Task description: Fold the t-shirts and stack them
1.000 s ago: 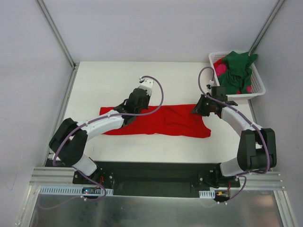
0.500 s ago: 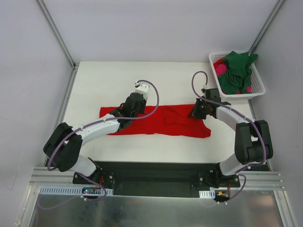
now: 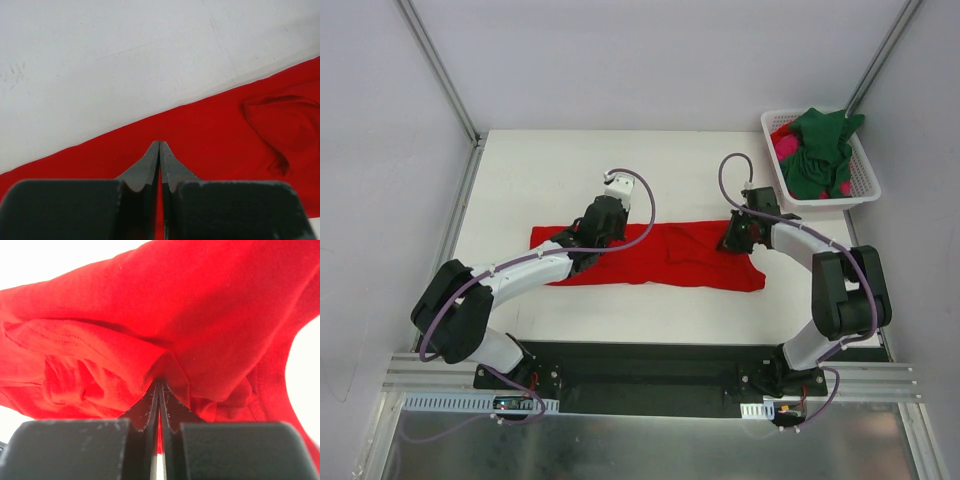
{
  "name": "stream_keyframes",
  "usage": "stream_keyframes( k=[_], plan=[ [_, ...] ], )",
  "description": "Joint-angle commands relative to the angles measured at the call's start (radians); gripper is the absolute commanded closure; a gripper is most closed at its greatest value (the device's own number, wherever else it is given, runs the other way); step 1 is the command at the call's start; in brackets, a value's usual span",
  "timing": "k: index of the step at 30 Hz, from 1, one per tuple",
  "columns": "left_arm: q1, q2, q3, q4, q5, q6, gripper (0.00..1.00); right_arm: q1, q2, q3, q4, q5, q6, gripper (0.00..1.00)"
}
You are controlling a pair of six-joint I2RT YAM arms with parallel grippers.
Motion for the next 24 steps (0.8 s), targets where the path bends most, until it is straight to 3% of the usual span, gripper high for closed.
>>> stream_keyframes(
  k=[1,19,21,24],
  plan=[
    [0.002,-0.025,-0.005,0.021,-0.022,-0.012,1.0,0.012,0.024,0.059,0.006,0.021,-0.007,0.99],
    [0.016,-0.005,-0.003,0.021,0.004,-0.015,1.0,0.019,0.074,0.146,0.008,-0.014,0.019,0.99],
    [0.016,-0.006,-0.003,0.021,0.007,-0.018,1.0,0.016,0.051,0.106,0.08,-0.063,0.039,0.99],
    [0.016,-0.005,-0.009,0.021,0.004,-0.02,1.0,0.005,0.001,-0.019,0.316,-0.155,0.14,0.99]
  ],
)
